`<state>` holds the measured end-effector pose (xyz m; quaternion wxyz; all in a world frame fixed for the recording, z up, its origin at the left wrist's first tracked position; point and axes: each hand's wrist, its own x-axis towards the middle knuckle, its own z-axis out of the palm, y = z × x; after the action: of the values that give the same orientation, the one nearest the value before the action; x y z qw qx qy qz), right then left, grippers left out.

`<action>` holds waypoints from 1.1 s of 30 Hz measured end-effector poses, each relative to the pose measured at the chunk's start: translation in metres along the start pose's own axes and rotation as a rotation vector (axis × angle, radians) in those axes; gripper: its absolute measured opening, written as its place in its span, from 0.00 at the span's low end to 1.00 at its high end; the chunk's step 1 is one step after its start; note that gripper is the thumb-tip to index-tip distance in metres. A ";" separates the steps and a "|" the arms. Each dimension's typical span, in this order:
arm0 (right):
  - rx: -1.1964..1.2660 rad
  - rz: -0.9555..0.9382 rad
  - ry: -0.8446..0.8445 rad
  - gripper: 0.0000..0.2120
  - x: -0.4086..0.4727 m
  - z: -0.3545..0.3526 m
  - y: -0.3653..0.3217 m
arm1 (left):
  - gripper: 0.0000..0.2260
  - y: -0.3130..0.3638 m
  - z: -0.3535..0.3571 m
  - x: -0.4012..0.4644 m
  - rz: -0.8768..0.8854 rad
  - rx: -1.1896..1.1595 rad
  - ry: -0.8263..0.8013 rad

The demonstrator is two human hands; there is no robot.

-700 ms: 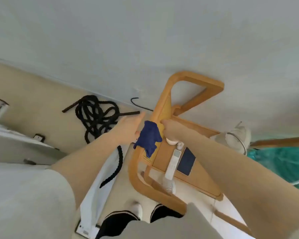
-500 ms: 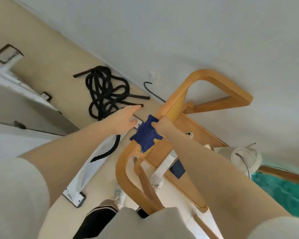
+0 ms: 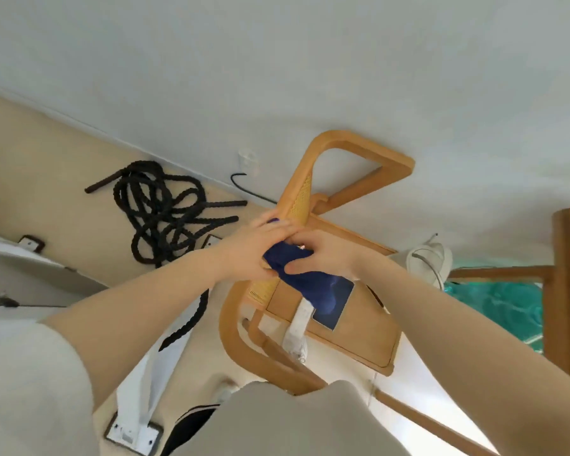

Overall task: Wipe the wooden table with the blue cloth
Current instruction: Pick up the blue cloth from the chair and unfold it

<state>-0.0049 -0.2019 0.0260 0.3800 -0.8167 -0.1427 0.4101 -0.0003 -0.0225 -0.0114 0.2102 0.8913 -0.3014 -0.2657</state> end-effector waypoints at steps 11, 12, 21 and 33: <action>-0.611 0.678 0.510 0.09 -0.255 0.109 0.022 | 0.03 0.178 0.026 -0.008 0.408 -0.036 -0.108; -0.586 0.705 0.595 0.09 -0.279 0.123 0.027 | 0.04 0.198 0.034 -0.008 0.435 -0.025 -0.124; 0.000 1.030 1.309 0.13 -0.398 0.211 0.106 | 0.10 0.321 0.120 -0.026 0.652 -0.018 -0.204; 1.103 0.360 1.489 0.07 -0.529 0.156 0.214 | 0.08 0.493 0.210 0.040 0.228 -0.506 -0.125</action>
<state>-0.4729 -0.5548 0.1060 0.6374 -0.5834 0.4790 -0.1548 -0.3086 -0.4537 0.0766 0.4355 0.7527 -0.3363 -0.3615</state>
